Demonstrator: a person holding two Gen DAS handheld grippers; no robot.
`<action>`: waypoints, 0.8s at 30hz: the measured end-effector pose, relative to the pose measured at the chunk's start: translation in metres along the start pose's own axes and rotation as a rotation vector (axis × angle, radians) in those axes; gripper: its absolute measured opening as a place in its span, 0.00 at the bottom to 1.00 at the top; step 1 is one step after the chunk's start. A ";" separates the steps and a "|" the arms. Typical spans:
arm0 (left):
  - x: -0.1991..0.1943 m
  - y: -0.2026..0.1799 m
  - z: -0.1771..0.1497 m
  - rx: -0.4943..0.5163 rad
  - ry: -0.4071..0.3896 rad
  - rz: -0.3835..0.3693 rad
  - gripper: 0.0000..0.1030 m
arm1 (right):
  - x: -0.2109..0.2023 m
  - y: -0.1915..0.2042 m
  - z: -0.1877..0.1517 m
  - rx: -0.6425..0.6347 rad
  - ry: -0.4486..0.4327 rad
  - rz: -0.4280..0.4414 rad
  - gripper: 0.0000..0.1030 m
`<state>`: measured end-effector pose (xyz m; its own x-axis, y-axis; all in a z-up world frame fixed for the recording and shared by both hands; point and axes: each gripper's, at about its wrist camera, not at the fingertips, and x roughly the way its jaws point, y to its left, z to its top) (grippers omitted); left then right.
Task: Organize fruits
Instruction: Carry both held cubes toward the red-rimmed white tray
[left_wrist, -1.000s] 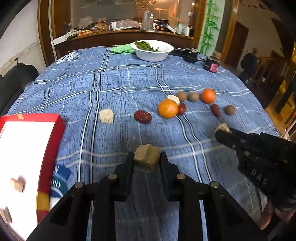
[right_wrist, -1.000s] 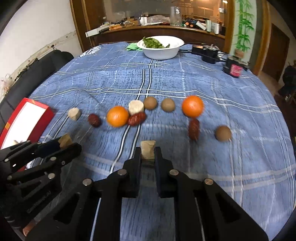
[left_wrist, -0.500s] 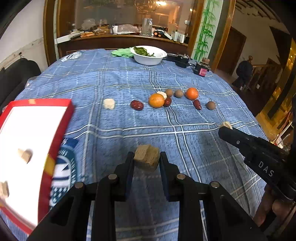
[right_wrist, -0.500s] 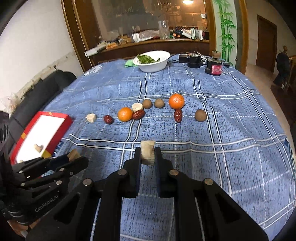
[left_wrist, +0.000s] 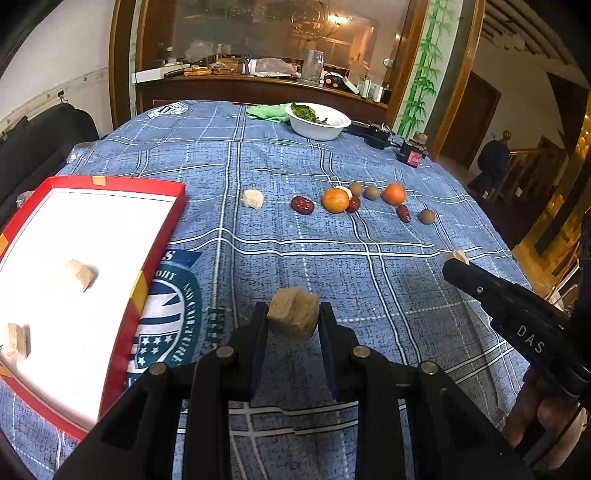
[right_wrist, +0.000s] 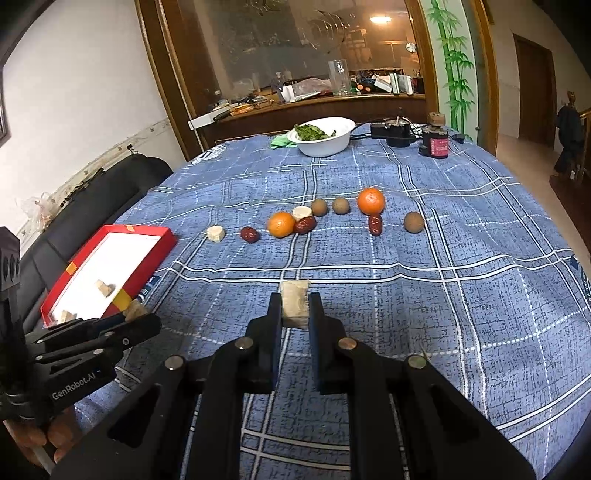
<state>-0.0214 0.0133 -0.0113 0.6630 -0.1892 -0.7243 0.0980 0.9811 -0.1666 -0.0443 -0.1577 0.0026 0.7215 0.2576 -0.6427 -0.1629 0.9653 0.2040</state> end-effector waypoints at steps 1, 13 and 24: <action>0.000 0.001 -0.001 -0.004 0.002 0.004 0.25 | 0.000 0.002 0.000 -0.002 0.000 0.001 0.14; 0.005 0.016 -0.004 -0.035 0.037 0.095 0.25 | 0.004 0.023 -0.007 -0.033 0.022 0.036 0.14; -0.006 0.032 -0.003 -0.066 0.018 0.125 0.25 | 0.009 0.047 -0.005 -0.077 0.035 0.088 0.15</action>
<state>-0.0246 0.0458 -0.0145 0.6535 -0.0667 -0.7540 -0.0342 0.9925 -0.1174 -0.0485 -0.1099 0.0025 0.6782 0.3415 -0.6507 -0.2768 0.9390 0.2043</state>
